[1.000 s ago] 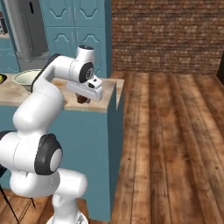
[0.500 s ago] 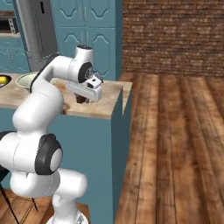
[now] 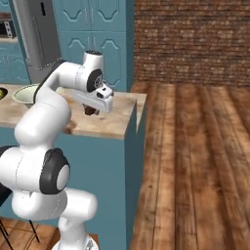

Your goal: Pick the chicken drumstick and corn from their plates and place them in the bowl. Then put the bowl in the fridge.

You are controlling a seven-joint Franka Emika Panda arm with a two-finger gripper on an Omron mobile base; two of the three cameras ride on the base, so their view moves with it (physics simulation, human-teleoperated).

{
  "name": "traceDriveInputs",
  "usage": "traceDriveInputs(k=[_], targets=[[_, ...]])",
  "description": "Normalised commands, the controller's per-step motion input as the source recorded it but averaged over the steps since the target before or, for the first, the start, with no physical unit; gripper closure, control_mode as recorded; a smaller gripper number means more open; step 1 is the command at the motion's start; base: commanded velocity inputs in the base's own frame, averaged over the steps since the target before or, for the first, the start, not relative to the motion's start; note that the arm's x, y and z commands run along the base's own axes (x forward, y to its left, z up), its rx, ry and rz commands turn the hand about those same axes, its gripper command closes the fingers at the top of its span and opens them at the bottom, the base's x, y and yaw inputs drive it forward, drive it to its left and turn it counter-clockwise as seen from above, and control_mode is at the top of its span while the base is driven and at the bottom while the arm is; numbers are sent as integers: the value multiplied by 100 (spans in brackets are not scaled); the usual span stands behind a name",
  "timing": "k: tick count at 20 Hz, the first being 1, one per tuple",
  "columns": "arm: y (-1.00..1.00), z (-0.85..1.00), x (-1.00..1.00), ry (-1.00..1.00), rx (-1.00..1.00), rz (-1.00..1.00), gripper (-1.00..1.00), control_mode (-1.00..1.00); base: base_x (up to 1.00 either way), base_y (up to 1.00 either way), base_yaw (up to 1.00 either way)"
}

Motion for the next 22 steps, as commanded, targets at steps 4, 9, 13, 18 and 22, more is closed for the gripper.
traceDriveInputs(k=[4, 9, 13, 18, 22], targets=[[0, 0, 0, 0, 0, 0, 100, 100, 7, 47, -16], [0, 0, 0, 0, 0, 0, 100, 100, 7, 43, -18], [0, 0, 0, 0, 0, 0, 100, 100, 40, 1, -19], [0, 0, 0, 0, 0, 0, 100, 100, 18, 13, -14], [0, 0, 0, 0, 0, 0, 100, 100, 0, 32, -5]])
